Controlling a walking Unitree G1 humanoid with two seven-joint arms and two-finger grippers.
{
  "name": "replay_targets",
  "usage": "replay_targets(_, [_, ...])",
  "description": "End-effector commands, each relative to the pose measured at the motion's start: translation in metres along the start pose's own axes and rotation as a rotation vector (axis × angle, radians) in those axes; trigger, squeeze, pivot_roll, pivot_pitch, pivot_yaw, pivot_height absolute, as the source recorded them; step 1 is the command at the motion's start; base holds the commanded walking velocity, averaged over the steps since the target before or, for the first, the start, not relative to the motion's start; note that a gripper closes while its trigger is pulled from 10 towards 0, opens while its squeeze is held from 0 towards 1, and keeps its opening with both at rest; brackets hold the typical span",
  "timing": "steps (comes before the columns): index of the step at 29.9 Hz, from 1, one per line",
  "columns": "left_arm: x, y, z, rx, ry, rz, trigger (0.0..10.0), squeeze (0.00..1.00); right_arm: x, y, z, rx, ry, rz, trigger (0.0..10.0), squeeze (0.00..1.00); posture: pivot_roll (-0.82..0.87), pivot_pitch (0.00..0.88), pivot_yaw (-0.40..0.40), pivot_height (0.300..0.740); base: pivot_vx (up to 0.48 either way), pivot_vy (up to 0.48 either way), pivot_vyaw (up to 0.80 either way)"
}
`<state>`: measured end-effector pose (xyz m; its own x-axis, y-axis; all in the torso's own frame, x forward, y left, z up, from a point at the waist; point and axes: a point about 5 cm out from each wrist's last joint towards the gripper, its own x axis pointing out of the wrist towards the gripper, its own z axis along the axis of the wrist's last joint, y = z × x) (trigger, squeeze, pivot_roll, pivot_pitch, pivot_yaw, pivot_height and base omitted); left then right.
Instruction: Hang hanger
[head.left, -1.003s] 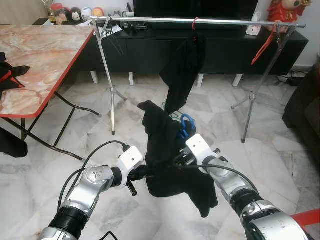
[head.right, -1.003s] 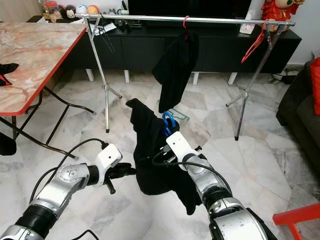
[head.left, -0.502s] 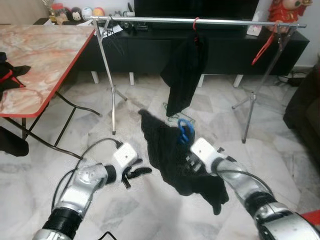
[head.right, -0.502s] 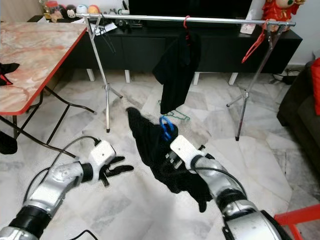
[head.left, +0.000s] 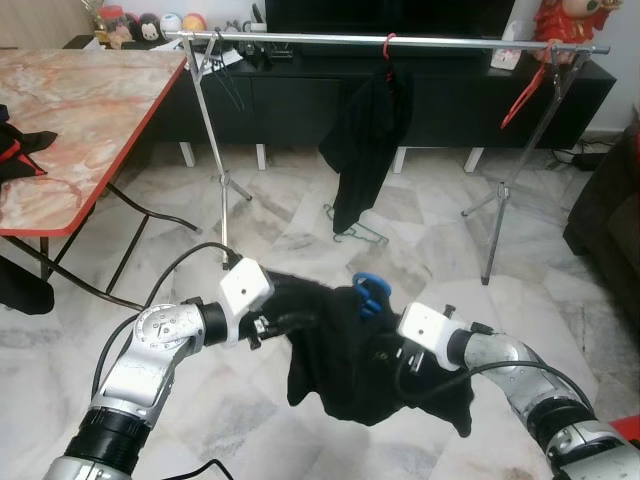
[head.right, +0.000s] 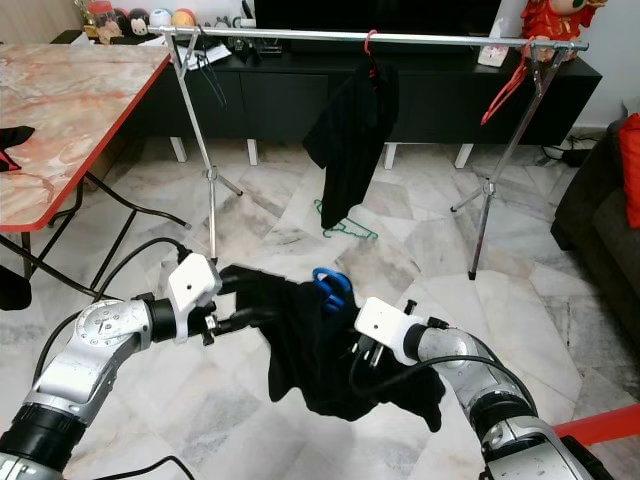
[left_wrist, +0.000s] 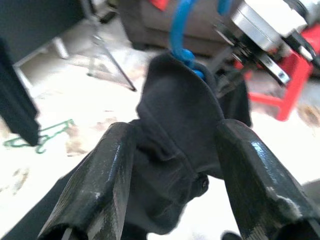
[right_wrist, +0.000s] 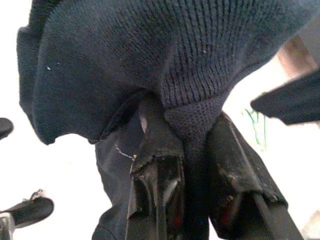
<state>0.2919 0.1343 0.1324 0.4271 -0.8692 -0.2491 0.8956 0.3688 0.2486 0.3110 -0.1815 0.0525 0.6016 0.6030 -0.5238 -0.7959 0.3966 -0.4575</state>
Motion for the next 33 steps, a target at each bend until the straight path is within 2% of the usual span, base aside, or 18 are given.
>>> replay_targets(1, [0.0, -0.004, 0.0, 0.044, 0.026, -0.058, 10.0, 0.0, -0.002, -0.001, 0.009, -0.048, -0.061, 0.027, 0.0, 0.0, -0.04, 0.087, -0.035, 0.74, 0.0, 0.0, 0.0])
replay_targets(4, [0.0, -0.002, -0.003, 0.111, 0.066, -0.075, 10.0, 0.0, -0.004, 0.001, 0.01, -0.103, -0.074, 0.07, 0.0, 0.0, -0.05, 0.089, -0.033, 0.74, 0.0, 0.0, 0.0])
replay_targets(11, [-0.005, 0.003, -0.009, 0.143, 0.117, -0.078, 10.0, 0.0, -0.009, 0.005, 0.013, -0.174, -0.114, 0.128, 0.0, 0.0, -0.05, 0.089, -0.033, 0.74, 0.0, 0.0, 0.0])
replay_targets(17, [-0.005, 0.001, -0.011, 0.129, 0.12, -0.115, 10.0, 0.0, -0.013, 0.004, 0.012, -0.205, -0.114, 0.149, 0.0, 0.0, -0.05, 0.093, -0.028, 0.74, 0.0, 0.0, 0.0])
replay_targets(25, [0.007, -0.001, -0.011, 0.114, 0.102, -0.16, 10.0, 0.0, -0.01, 0.012, 0.019, -0.237, -0.163, 0.186, 0.0, 0.0, -0.05, 0.085, -0.022, 0.74, 0.0, 0.0, 0.0])
replay_targets(33, [0.009, -0.005, -0.016, 0.089, 0.121, -0.217, 10.0, 0.0, -0.009, 0.013, 0.022, -0.256, -0.17, 0.188, 0.0, 0.0, -0.05, 0.081, -0.019, 0.74, 0.0, 0.0, 0.0])
